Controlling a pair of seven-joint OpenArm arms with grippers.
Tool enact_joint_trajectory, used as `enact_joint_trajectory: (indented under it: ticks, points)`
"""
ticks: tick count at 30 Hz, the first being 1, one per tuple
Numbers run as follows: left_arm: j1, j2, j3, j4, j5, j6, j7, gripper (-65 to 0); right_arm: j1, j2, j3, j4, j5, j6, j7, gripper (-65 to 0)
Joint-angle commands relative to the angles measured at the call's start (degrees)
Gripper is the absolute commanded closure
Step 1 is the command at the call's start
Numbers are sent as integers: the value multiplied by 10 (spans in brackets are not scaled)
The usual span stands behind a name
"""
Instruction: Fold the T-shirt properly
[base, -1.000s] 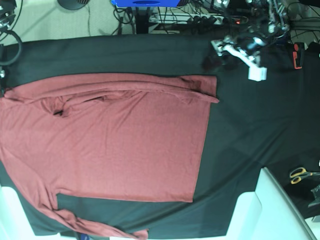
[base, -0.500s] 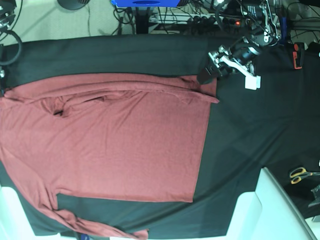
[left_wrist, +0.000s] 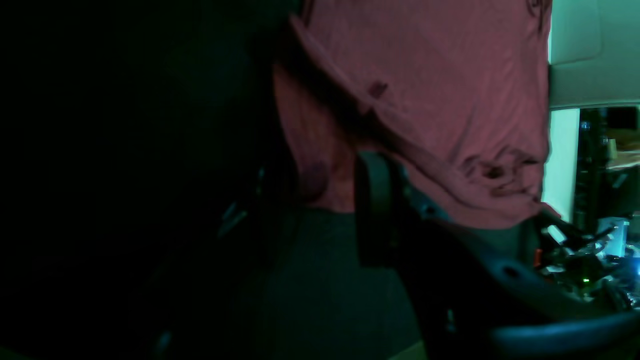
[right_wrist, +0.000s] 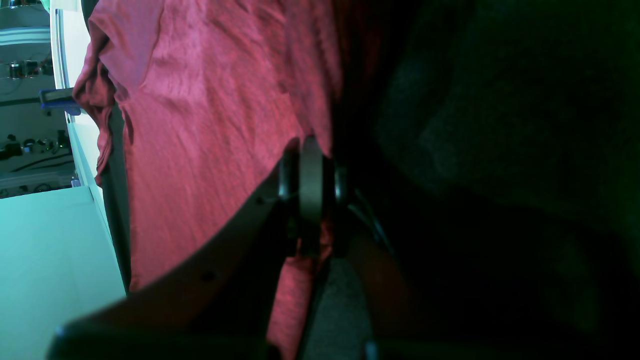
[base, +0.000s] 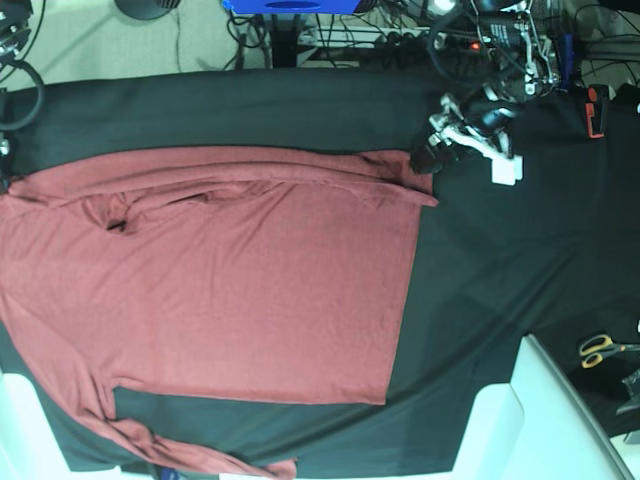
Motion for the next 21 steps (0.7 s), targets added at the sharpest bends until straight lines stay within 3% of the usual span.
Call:
enact_joint_trajectory:
  ticks: [1, 7, 12, 21]
  points:
    - [-4, -4, -2, 0, -10, -7, -6, -216, 4, 16, 0, 6, 9, 8, 4, -8]
    - [-7, -4, -2, -13, -10, -7, -14, -217, 4, 25, 0, 6, 9, 8, 4, -8]
    - [-7, -4, 4, -14, -10, 39, -48, -214, 4, 28, 0, 6, 9, 8, 4, -8]
    - [-18, -4, 32, -25, -10, 43, -50, -206, 4, 29, 0, 6, 9, 8, 4, -8]
